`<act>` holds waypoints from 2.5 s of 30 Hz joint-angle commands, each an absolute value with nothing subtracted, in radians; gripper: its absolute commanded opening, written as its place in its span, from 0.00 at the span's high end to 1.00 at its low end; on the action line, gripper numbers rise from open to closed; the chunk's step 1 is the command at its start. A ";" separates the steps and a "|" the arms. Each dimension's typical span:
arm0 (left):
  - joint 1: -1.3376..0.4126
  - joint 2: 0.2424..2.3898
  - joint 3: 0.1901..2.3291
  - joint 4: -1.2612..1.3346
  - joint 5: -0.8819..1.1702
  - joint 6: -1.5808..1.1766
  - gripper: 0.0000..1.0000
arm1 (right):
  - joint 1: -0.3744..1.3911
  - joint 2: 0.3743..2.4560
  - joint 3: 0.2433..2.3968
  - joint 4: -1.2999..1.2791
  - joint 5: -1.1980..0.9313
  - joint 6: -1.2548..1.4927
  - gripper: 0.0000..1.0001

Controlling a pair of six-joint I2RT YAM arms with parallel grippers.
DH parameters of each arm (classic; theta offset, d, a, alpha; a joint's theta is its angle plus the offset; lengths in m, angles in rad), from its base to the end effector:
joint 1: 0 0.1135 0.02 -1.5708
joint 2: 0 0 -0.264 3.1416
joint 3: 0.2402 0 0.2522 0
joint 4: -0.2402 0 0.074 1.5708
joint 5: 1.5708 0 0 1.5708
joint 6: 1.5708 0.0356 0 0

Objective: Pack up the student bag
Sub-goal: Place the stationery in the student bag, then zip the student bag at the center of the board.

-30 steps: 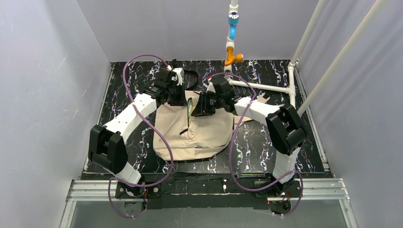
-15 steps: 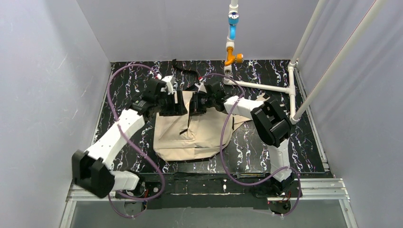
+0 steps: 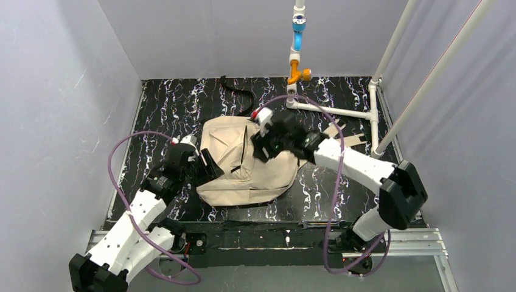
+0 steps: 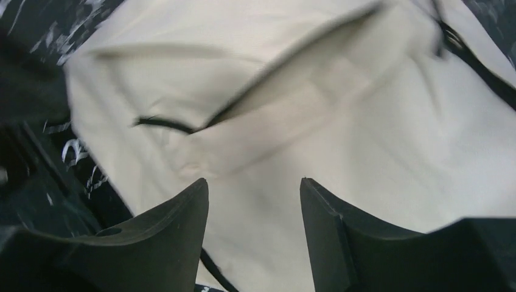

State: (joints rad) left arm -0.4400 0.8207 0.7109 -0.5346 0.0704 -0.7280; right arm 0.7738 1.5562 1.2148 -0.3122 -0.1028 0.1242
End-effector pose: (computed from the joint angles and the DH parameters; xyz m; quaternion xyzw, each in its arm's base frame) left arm 0.1597 -0.0779 0.2737 -0.1127 0.8871 -0.2725 0.3552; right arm 0.2506 0.2500 0.2855 -0.3073 0.8414 0.2334 0.3783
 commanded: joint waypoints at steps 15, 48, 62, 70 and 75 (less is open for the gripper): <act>-0.433 0.685 0.541 -0.502 0.058 -0.960 0.28 | 1.045 1.647 1.030 0.243 -0.226 -0.594 0.33; -0.433 0.888 0.489 -0.349 0.035 -0.906 0.49 | 1.004 1.579 0.956 0.373 -0.179 -0.269 0.99; -0.433 0.880 0.463 -0.339 0.025 -0.916 0.45 | 0.870 1.715 0.998 0.503 -0.436 0.017 0.86; -0.433 0.897 0.464 -0.348 0.016 -0.914 0.37 | 0.841 1.747 1.018 0.526 -0.435 0.096 0.81; -0.433 0.910 0.460 -0.338 0.015 -0.917 0.36 | 0.837 1.760 1.036 0.492 -0.449 0.085 0.99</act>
